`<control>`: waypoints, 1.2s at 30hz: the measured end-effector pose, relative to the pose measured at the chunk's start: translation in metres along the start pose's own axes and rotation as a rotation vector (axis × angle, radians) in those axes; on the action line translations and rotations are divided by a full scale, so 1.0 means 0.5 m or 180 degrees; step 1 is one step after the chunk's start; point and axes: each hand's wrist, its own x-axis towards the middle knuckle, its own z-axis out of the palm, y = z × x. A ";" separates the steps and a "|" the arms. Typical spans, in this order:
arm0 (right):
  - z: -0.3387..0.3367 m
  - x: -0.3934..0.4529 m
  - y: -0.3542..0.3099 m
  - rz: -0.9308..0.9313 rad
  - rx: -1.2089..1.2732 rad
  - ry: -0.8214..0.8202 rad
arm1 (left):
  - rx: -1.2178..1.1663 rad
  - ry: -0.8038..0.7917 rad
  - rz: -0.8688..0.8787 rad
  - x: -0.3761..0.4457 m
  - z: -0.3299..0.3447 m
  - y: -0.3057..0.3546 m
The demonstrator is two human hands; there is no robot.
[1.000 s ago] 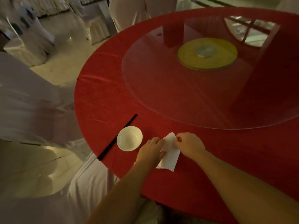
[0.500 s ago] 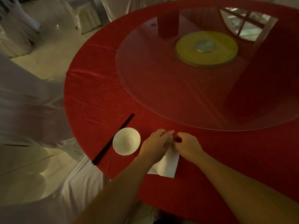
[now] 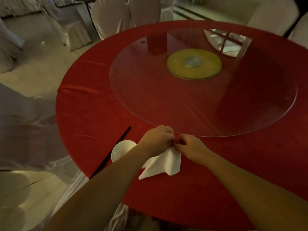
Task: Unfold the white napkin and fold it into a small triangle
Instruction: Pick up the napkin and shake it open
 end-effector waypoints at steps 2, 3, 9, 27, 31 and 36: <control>-0.008 -0.013 -0.007 0.0016 -0.0042 -0.0037 | -0.0036 0.0069 0.0143 -0.001 -0.015 0.013; -0.011 -0.020 -0.009 0.0034 -0.0151 -0.0066 | -0.0038 0.0096 0.0195 -0.003 -0.023 0.019; -0.031 -0.049 0.007 0.0284 -0.1448 -0.0140 | 0.0033 0.0322 0.0212 -0.010 -0.065 0.029; -0.157 -0.231 0.037 -0.0689 -0.1439 0.1195 | 0.0525 0.0136 0.0226 -0.087 -0.082 0.078; -0.208 -0.282 0.014 -0.1177 -0.1504 0.1262 | 0.0610 -0.0116 -0.0009 -0.108 -0.067 0.119; -0.250 -0.347 -0.022 -0.1700 -0.1618 0.1096 | 0.1040 -0.0475 -0.0093 -0.152 -0.058 0.173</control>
